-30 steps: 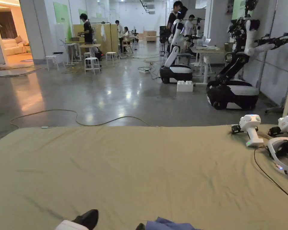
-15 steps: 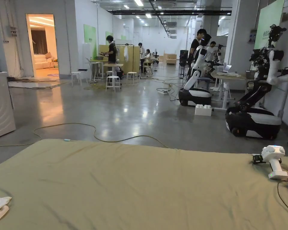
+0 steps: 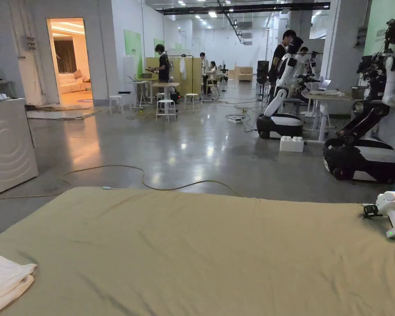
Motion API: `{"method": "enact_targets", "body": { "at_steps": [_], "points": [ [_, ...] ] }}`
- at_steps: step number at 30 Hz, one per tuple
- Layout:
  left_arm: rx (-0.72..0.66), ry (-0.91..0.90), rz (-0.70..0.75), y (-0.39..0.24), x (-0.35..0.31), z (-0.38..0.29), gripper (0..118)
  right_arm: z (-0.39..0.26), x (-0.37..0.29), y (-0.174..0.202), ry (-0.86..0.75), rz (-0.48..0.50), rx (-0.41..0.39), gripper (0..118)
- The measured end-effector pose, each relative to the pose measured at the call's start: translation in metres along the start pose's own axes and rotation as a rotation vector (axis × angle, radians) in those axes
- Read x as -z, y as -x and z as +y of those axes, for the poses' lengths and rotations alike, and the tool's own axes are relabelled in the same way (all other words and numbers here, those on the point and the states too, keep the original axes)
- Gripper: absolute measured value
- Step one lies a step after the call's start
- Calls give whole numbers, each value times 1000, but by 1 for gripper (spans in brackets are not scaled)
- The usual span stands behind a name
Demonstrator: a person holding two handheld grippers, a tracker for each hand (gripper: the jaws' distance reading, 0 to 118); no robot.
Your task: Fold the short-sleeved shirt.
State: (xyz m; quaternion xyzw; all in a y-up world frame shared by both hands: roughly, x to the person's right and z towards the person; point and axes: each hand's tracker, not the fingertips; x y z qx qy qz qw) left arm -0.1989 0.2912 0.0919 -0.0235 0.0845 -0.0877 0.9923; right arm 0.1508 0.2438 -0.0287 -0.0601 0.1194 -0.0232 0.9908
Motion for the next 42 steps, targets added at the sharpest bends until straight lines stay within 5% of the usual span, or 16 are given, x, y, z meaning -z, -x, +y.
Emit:
{"method": "enact_targets", "body": {
  "at_steps": [7, 13, 14, 17, 20, 27, 33, 36, 38, 42],
  "points": [
    [48, 26, -3, -8, 2, -7, 0, -6, 6, -1, 25, 13, 8, 0],
    [-202, 285, -60, 26, 67, -24, 1, -17, 9, -9, 65, 11, 39, 0],
    [-238, 331, -68, 30, 81, -31, 10, -19, 10, -12, 79, 9, 45, 0],
    [-317, 428, -158, 39, 131, -62, 72, -30, 15, -19, 131, -6, 76, 0],
    [-396, 518, -215, 37, 186, -93, 83, -40, 22, -28, 177, -22, 101, 0],
    [-427, 762, -225, 23, 330, -185, 83, -63, 41, -49, 286, -68, 113, 0],
    [-317, 924, -162, 11, 408, -248, 79, -71, 59, -61, 353, -104, 134, 0],
    [-269, 989, -164, 0, 415, -254, 51, -74, 62, -64, 358, -111, 157, 0],
    [-176, 961, -149, -9, 411, -251, 15, -78, 64, -64, 364, -115, 153, 0],
    [-84, 1002, -180, -32, 417, -256, 10, -83, 73, -62, 399, -100, 149, 0]
  ]
}}
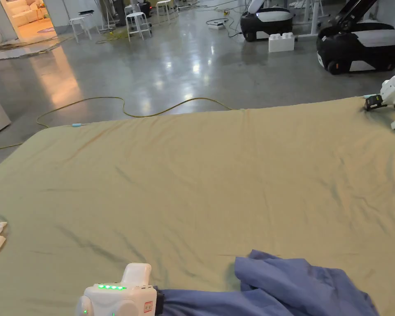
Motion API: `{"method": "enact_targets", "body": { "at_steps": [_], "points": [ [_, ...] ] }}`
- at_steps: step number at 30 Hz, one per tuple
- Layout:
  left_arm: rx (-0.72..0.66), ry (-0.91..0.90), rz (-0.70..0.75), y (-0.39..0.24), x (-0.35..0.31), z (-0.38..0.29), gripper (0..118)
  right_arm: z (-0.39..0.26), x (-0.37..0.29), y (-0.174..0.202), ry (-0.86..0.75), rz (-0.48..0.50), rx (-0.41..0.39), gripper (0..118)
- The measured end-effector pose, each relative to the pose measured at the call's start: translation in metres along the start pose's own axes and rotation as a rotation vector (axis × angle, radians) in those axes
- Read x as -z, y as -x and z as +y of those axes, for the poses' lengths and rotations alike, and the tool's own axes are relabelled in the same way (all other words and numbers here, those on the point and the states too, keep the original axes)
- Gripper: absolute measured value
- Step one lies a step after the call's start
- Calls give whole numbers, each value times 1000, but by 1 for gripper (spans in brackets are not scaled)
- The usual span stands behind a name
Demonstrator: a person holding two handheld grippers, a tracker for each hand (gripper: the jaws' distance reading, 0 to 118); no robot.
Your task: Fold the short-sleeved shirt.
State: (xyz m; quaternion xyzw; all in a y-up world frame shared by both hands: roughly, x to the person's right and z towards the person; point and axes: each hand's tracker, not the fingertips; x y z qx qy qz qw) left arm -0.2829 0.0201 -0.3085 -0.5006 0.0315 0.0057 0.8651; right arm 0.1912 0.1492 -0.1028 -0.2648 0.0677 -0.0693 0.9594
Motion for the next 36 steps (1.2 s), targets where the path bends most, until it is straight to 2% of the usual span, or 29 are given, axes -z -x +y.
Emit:
{"method": "enact_targets", "body": {
  "at_steps": [2, 5, 7, 8, 10, 11, 12, 14, 16, 18, 20, 22, 23, 25, 27, 28, 29, 32, 34, 35, 36],
  "points": [
    [0, 13, 8, -6, 1, 1, 10, 6, 11, 2, 13, 17, -14, 0],
    [-37, 54, -25, 3, 2, 10, 10, 30, 53, 5, 63, 76, -105, 3],
    [-67, 81, -60, 11, 2, 14, 10, 50, 108, 5, 199, 110, -151, 6],
    [-75, 90, -69, 13, 3, 16, 10, 56, 136, 3, 242, 101, -152, 23],
    [-82, 100, -74, 20, 7, 21, 9, 65, 195, 0, 298, 153, -164, 62],
    [-83, 102, -74, 19, 8, 21, 9, 67, 220, 1, 327, 135, -177, 81],
    [-86, 105, -73, 18, 7, 21, 9, 72, 246, 2, 365, 117, -192, 84],
    [-74, 102, -68, 15, 8, 23, 9, 69, 294, -2, 430, 71, -172, 84],
    [-55, 93, -67, 16, 11, 20, 9, 60, 335, -10, 524, 22, -118, 84],
    [-58, 91, -72, 19, 13, 20, 9, 53, 357, -13, 572, -20, -81, 79],
    [-92, 88, -77, 21, 14, 19, 9, 49, 357, -8, 555, -19, -114, 68],
    [-105, 86, -75, 19, 11, 19, 9, 46, 358, -2, 560, -19, -143, 68],
    [-107, 85, -73, 18, 11, 18, 9, 46, 356, 0, 554, -19, -171, 63],
    [-92, 84, -61, 13, 11, 18, 9, 39, 360, 0, 548, -30, -194, 51],
    [-85, 82, -50, 11, 10, 17, 9, 37, 360, 2, 554, -23, -167, 19],
    [-83, 78, -46, 10, 10, 16, 9, 33, 353, 7, 546, -34, -167, 6],
    [-83, 73, -44, 10, 9, 16, 9, 31, 353, 9, 542, -40, -176, 3],
    [-96, 20, -62, 15, 2, 11, 7, 34, 339, 10, 522, -38, -162, 2],
    [-44, -116, -81, 20, -20, 3, 7, 46, 316, 8, 503, -10, -129, 2],
    [-29, -153, -61, 20, -36, -1, 7, 52, 302, 8, 469, 5, -131, 2],
    [-12, -200, -106, 22, -57, -5, 7, 60, 288, 3, 412, 20, -147, 2]
  ]
}}
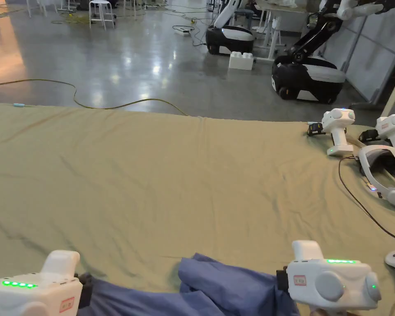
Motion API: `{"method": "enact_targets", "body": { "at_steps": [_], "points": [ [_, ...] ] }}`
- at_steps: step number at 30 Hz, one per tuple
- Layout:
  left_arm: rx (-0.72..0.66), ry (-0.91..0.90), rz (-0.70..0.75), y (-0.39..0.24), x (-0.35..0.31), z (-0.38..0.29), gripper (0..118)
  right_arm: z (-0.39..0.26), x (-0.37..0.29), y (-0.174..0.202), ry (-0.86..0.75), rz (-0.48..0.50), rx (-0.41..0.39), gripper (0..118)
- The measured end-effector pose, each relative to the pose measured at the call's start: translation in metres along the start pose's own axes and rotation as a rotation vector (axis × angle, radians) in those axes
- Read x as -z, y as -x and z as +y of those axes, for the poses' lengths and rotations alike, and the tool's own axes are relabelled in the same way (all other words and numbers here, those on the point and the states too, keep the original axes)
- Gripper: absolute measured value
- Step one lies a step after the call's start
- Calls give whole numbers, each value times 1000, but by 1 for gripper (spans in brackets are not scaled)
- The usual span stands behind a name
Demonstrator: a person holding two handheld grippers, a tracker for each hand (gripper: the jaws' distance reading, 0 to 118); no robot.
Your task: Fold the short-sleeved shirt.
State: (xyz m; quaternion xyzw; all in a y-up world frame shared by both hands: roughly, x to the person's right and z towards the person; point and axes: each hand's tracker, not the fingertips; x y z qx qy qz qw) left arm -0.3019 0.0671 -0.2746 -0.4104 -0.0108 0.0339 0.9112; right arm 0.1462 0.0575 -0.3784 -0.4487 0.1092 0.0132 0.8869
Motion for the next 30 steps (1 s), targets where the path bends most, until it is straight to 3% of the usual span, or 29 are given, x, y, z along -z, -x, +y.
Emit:
{"method": "enact_targets", "body": {
  "at_steps": [5, 12, 16, 20, 27, 30],
  "points": [
    [54, -198, -43, -7, -130, 11, 7, 8, -107, -10, -220, 31, -4, 1],
    [-29, -489, -48, 0, -269, 27, 7, 30, -228, -38, -488, 15, 29, 1],
    [-75, -588, -58, 11, -320, 51, 5, 50, -283, -43, -622, -67, 37, 1],
    [-77, -669, -39, 8, -361, 76, 4, 75, -321, -43, -695, -65, 36, 1],
    [-72, -771, 16, 15, -402, 131, 4, 146, -382, -26, -813, -86, 1, 1],
    [-41, -798, 93, 23, -412, 158, 4, 179, -402, -21, -868, -149, -42, 1]
  ]
}}
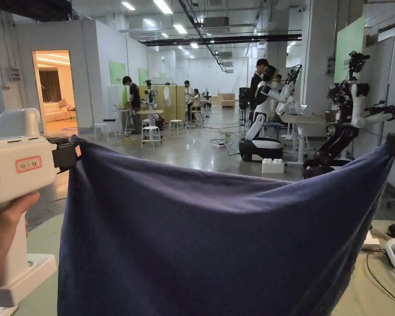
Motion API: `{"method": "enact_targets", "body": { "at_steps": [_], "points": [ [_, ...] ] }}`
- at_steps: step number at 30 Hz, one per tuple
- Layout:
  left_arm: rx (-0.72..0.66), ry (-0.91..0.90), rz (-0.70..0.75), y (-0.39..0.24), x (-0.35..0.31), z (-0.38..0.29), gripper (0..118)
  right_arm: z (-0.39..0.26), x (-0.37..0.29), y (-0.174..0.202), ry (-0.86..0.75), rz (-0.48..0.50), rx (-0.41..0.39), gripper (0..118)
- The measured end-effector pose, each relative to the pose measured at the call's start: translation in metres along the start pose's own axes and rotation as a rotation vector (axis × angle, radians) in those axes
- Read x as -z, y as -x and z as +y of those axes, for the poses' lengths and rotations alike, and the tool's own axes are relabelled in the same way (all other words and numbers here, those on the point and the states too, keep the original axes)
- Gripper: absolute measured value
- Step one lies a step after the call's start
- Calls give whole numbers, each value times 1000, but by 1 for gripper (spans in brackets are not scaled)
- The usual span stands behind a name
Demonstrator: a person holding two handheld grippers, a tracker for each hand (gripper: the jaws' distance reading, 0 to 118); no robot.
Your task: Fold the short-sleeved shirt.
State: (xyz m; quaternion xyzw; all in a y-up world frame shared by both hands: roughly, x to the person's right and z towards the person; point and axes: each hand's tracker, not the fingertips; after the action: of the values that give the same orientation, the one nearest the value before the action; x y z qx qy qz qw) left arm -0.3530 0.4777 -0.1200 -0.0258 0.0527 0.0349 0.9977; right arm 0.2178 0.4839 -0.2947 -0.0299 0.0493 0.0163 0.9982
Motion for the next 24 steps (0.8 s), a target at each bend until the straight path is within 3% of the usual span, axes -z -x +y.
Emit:
{"method": "enact_targets", "body": {
  "at_steps": [7, 13, 20, 24],
  "points": [
    [42, -11, 43, -19, 43, 36, 4, 50, 28, 13, -28, -52, -51, 1],
    [59, 12, 60, -38, 103, 53, 4, 67, 81, 22, -25, -96, -52, 1],
    [25, 15, 47, -43, 160, 49, 4, 74, 124, 30, -34, -131, -112, 1],
    [-21, 13, 49, -44, 190, 41, 4, 72, 156, 35, -27, -150, -33, 1]
  ]
}}
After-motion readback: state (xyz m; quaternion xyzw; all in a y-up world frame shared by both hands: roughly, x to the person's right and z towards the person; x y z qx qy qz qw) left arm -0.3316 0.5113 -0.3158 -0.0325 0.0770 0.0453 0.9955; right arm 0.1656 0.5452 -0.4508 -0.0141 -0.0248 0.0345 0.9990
